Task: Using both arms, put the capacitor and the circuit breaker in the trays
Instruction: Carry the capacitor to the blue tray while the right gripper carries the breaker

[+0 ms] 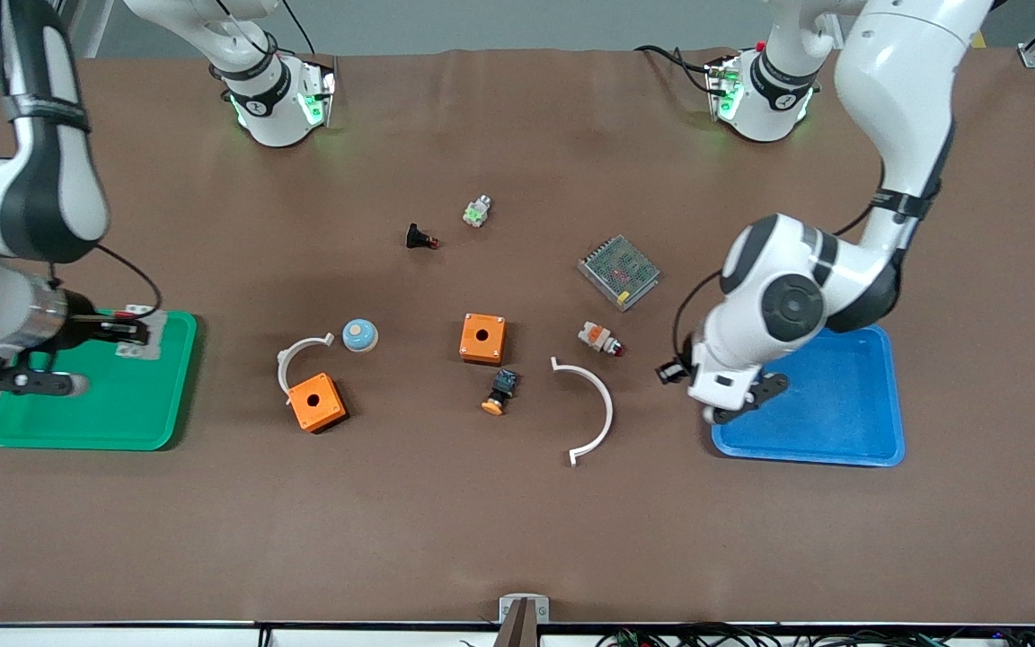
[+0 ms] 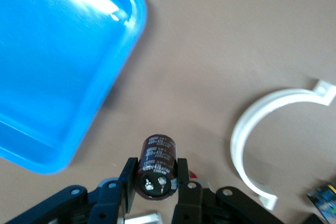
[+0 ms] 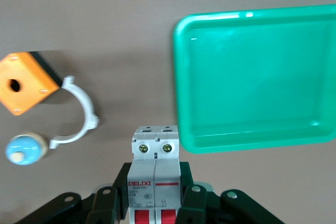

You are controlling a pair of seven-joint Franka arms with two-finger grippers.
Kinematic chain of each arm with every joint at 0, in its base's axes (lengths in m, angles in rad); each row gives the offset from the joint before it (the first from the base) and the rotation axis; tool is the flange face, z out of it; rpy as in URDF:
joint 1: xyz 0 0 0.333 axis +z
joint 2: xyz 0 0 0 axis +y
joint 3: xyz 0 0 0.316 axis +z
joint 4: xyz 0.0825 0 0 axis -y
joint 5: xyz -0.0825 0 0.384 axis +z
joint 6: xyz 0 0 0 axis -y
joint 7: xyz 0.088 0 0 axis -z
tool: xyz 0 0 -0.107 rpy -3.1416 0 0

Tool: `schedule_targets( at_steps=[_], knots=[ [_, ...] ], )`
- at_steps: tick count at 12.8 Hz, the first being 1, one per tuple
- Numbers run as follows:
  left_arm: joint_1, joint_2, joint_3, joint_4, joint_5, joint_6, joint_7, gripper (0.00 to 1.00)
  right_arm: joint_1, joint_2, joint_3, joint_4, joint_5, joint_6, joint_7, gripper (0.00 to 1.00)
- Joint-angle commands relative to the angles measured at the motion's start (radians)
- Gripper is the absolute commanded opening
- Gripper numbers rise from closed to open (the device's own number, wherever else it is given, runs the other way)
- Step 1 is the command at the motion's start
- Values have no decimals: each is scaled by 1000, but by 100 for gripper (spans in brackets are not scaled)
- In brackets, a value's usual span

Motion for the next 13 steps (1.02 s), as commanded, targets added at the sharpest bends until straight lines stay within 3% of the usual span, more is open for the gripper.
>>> schedule_targets(
  at_steps=[1, 6, 8, 13],
  knots=[
    [71, -8, -9, -24, 16, -12, 80, 7, -96, 65, 21, 60, -21, 24, -110, 18],
    [191, 27, -3, -24, 60, -10, 245, 7, -214, 165, 21, 88, -24, 136, -253, 18],
    [232, 48, -4, -24, 123, -10, 262, 7, -237, 200, 21, 88, -23, 185, -273, 18],
    [312, 97, -4, -24, 130, -10, 397, 9, -280, 299, 22, 85, -9, 307, -273, 18]
  ],
)
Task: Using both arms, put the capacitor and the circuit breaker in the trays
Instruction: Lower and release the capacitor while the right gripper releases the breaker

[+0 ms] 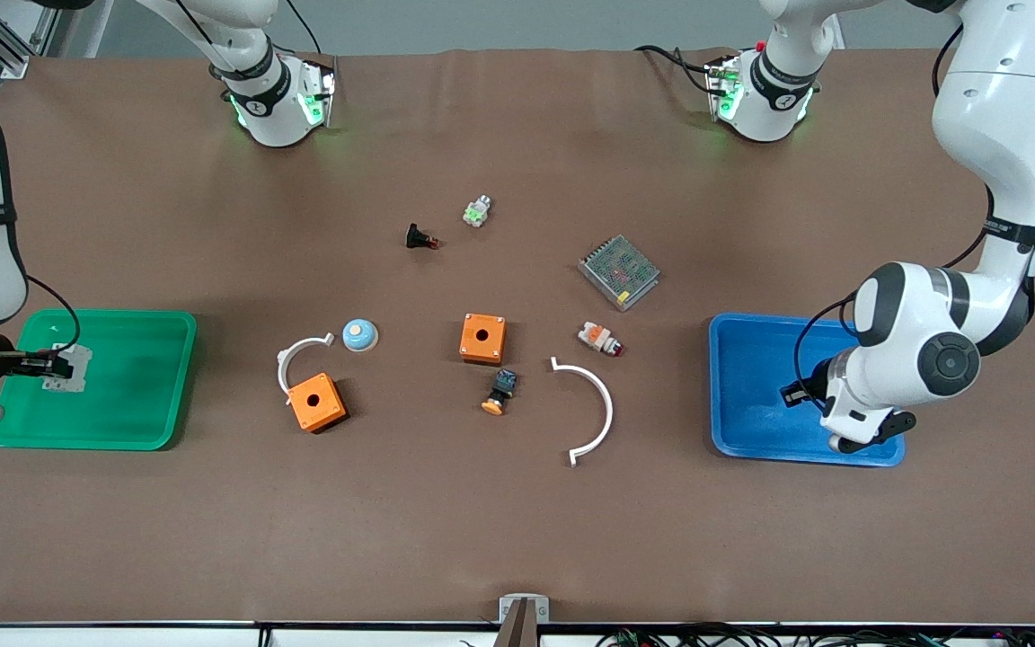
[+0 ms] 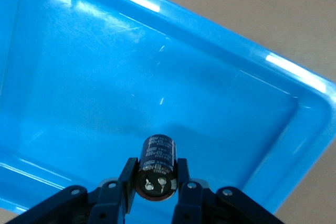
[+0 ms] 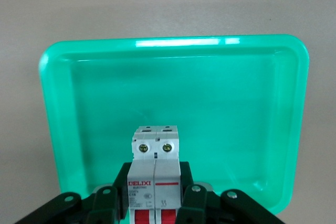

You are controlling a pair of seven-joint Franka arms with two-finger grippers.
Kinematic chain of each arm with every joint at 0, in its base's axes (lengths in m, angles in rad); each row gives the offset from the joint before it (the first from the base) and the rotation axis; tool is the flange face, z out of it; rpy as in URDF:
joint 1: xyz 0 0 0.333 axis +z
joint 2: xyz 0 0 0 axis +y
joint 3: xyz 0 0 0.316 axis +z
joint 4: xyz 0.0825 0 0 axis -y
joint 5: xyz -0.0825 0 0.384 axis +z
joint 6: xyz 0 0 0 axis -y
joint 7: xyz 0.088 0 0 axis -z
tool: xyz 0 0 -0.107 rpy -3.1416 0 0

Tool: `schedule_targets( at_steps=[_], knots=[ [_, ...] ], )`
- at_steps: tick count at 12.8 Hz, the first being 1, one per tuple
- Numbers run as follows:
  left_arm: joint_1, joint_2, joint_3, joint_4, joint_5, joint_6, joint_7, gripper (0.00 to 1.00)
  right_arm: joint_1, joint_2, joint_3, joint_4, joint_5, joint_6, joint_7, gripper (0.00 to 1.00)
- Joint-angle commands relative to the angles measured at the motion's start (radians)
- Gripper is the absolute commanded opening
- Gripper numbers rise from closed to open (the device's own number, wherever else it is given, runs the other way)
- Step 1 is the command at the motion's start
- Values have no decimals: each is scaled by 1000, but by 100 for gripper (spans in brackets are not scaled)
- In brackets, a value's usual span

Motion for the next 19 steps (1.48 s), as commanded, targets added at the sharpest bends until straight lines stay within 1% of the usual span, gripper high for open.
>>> schedule_targets(
  at_steps=[1, 2, 5, 7, 8, 9, 10, 11, 13, 14, 15, 16, 17, 18, 19],
  knots=[
    [41, 21, -10, 3, 17, -9, 65, 12, -27, 66, 21, 34, -3, 57, -9, 18],
    [41, 36, -10, 6, 15, -9, 72, 16, -35, 86, 23, 34, -2, 75, -9, 18],
    [43, 51, -9, 6, 17, 2, 74, 20, -40, 116, 26, 34, 3, 93, -7, 18],
    [43, 62, -9, 8, 28, 5, 73, 27, -43, 134, 26, 35, 4, 114, -7, 18],
    [43, 64, -9, 8, 38, 7, 74, 40, -43, 137, 26, 34, 4, 137, -7, 18],
    [44, 64, -9, 11, 40, 7, 73, 55, -43, 137, 26, 30, 4, 140, -7, 18],
    [50, 64, -7, 16, 40, 7, 73, 76, -43, 137, 26, 30, 4, 139, -7, 19],
    [50, 62, -9, 22, 40, 7, 73, 100, -43, 137, 26, 30, 4, 140, -7, 19],
    [50, 59, -7, 32, 40, 7, 71, 100, -43, 137, 26, 27, 4, 140, -7, 23],
    [53, 53, -7, 31, 40, 4, 73, 100, -43, 139, 27, 27, 4, 142, -7, 28],
    [62, 42, -7, 32, 40, -1, 73, 100, -41, 140, 27, 27, 4, 142, -7, 40],
    [78, 33, -9, 34, 42, -3, 73, 100, -41, 140, 27, 30, 4, 142, -7, 69],
    [76, 22, -10, 37, 42, -4, 71, 100, -38, 139, 27, 30, 4, 140, -7, 94],
    [69, 13, -10, 37, 42, -4, 69, 100, -35, 137, 30, 32, 4, 140, -7, 99],
    [69, -2, -13, 43, 42, -4, 69, 100, -30, 134, 41, 34, 4, 140, -7, 99]
  ],
)
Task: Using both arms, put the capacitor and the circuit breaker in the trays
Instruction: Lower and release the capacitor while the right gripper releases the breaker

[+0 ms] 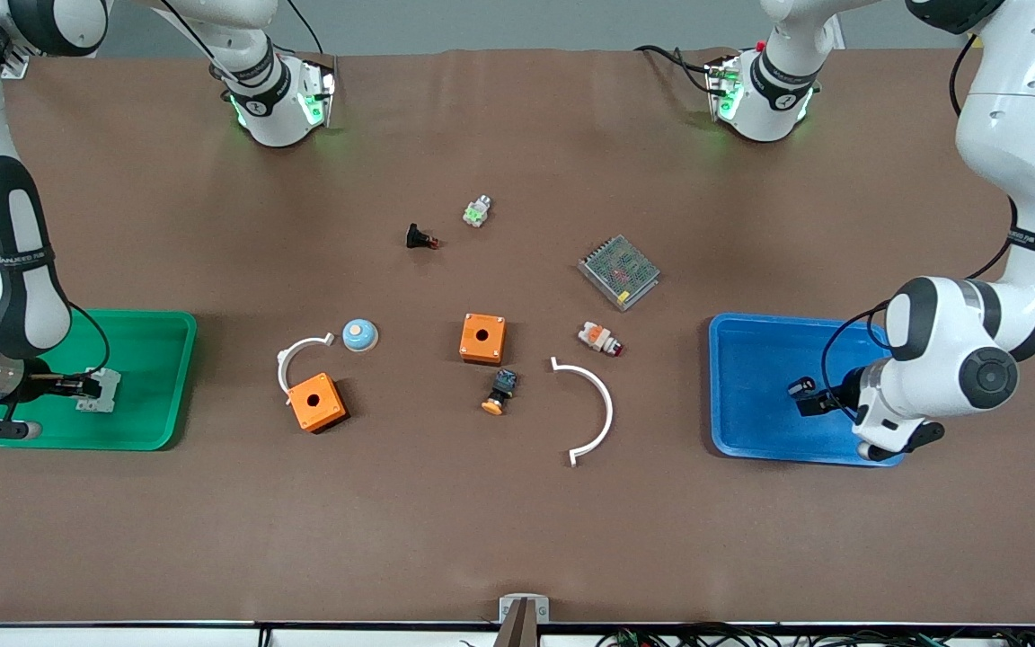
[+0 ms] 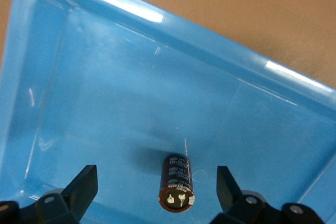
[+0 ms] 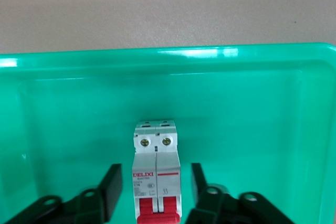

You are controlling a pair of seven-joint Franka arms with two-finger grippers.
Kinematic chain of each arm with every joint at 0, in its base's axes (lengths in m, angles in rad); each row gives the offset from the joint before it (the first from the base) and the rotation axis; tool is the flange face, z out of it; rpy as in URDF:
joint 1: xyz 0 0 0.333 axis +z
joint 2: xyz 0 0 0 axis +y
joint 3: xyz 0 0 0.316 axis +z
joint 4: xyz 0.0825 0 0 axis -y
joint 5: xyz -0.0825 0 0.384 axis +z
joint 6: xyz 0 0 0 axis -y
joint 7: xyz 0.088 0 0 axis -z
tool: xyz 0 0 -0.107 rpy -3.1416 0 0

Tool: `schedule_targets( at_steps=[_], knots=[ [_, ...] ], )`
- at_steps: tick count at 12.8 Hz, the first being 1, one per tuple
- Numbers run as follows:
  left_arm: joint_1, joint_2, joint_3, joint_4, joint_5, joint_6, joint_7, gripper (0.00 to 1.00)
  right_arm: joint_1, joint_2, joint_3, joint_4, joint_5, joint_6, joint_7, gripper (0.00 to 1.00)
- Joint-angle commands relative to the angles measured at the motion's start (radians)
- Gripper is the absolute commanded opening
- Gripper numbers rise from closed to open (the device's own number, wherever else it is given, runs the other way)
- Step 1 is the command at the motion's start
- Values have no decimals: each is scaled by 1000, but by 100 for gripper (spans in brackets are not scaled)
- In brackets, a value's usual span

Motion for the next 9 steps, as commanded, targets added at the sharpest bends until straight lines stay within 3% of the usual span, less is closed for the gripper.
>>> schedule_targets(
  at_steps=[1, 6, 9],
  knots=[
    [1, -68, -15, -2, 21, -14, 6, 100, -11, -1, 36, 25, 3, -8, -6, 100],
    [-5, -193, -24, 46, 23, -84, 44, 100, 3, -139, 112, 26, 3, -103, 16, 99],
    [-8, -271, -59, 118, 21, -167, 54, 100, 15, -244, 159, 26, 2, -249, 123, 99]
  ],
)
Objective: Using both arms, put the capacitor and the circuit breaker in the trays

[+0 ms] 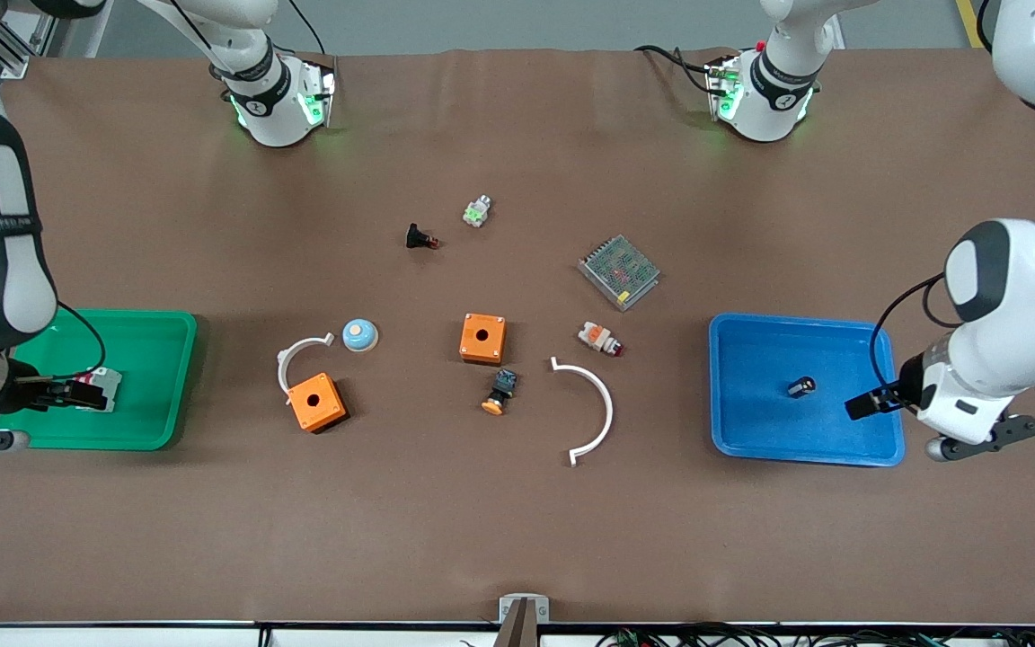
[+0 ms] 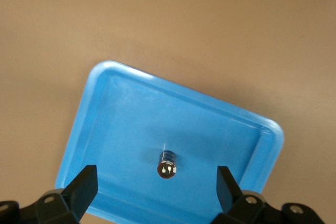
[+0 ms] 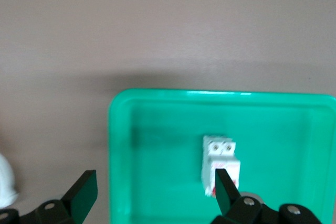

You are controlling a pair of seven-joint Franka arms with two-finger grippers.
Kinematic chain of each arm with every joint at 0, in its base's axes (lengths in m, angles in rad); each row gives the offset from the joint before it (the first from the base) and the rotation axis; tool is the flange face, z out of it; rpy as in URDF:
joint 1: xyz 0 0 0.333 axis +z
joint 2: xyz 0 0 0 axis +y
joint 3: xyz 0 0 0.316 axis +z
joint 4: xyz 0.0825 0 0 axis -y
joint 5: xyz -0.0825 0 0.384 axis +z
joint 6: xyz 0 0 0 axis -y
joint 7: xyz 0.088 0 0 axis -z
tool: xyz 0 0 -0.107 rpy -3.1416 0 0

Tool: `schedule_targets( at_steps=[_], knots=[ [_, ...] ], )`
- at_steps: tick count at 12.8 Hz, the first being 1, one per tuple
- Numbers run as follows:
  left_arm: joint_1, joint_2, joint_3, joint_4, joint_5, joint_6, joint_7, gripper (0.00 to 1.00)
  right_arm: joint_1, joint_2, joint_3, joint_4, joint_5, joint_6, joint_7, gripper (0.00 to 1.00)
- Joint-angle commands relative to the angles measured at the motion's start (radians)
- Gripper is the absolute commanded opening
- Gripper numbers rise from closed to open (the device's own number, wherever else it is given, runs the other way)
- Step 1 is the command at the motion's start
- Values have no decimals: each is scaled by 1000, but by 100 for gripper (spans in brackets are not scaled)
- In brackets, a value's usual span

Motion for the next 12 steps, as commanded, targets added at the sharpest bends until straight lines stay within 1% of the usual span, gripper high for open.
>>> schedule_targets(
  at_steps=[1, 3, 4, 5, 7, 8, 9, 10, 11, 12],
  knots=[
    [-2, -84, -34, 59, 20, -93, 11, 100, 20, -119, 30, -26, 0, -128, 115, 99],
    [-2, -142, -54, 97, 20, -184, 27, 100, 71, -206, 27, -28, -1, -239, 198, 99],
    [1, -179, -68, 103, 18, -231, 40, 100, 88, -251, 29, -28, -1, -297, 233, 99],
    [1, -217, -71, 103, 18, -260, 59, 100, 140, -298, 18, -29, -1, -343, 266, 99],
    [-1, -288, -72, 103, 6, -339, 113, 100, 200, -381, 8, -34, -6, -435, 347, 99],
    [-1, -319, -74, 106, 0, -372, 140, 100, 235, -416, -12, -35, -6, -475, 347, 99],
    [-7, -351, -69, 108, -15, -403, 169, 100, 299, -461, -66, -35, -6, -504, 349, 99],
    [-45, -394, -46, 102, -41, -419, 180, 100, 351, -493, -119, -34, -6, -527, 344, 99],
    [-88, -406, 13, 102, -55, -443, 182, 100, 387, -522, -156, -35, -3, -544, 336, 100],
    [-138, -428, 70, 99, -90, -477, 185, 100, 402, -544, -173, -34, -3, -560, 336, 100]
  ],
)
